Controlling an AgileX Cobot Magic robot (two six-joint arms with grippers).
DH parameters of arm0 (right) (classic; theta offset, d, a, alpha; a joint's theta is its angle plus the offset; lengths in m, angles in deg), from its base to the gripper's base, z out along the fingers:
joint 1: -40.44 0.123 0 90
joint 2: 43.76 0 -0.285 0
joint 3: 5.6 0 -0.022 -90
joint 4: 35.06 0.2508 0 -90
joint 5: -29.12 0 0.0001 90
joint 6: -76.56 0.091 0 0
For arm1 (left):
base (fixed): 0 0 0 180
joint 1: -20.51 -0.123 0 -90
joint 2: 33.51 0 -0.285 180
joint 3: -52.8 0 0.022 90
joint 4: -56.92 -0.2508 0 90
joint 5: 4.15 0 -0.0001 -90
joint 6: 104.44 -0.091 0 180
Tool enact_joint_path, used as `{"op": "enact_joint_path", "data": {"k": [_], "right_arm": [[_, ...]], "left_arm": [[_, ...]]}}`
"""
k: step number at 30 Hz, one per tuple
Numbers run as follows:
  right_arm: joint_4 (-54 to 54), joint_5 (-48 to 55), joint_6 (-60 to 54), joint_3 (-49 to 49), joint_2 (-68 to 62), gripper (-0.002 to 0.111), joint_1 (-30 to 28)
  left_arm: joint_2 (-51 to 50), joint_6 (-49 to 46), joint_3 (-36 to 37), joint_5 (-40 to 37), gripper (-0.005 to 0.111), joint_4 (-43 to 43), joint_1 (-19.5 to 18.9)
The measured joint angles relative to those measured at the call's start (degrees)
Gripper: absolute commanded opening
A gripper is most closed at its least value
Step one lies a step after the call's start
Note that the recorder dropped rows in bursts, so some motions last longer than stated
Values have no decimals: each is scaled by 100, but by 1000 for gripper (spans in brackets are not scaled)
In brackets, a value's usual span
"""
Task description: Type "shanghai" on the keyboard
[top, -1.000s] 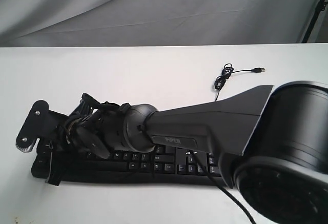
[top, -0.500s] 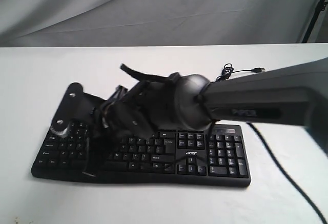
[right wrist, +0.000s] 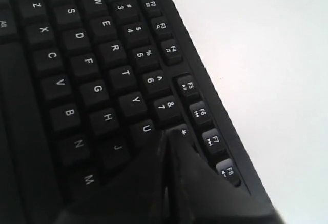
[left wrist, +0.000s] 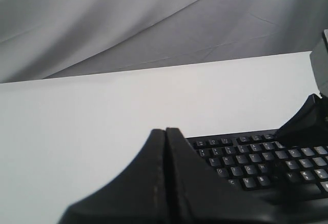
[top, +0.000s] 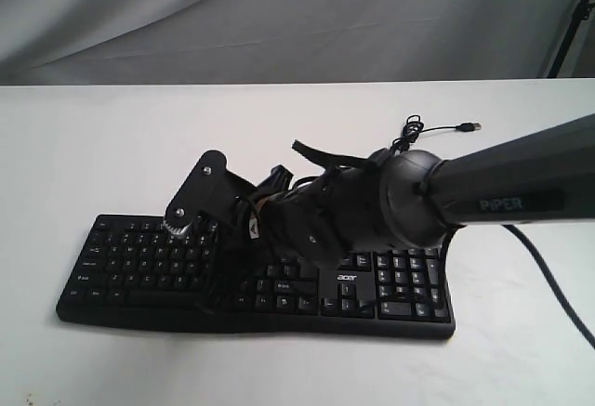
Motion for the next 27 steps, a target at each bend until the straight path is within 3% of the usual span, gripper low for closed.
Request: {"op": "enact_joint_path", "data": {"k": [27], "right_arm": [[21, -482, -178, -9, -230, 0, 19]], "left_arm": [[0, 0, 0, 0, 0, 0, 0]]}}
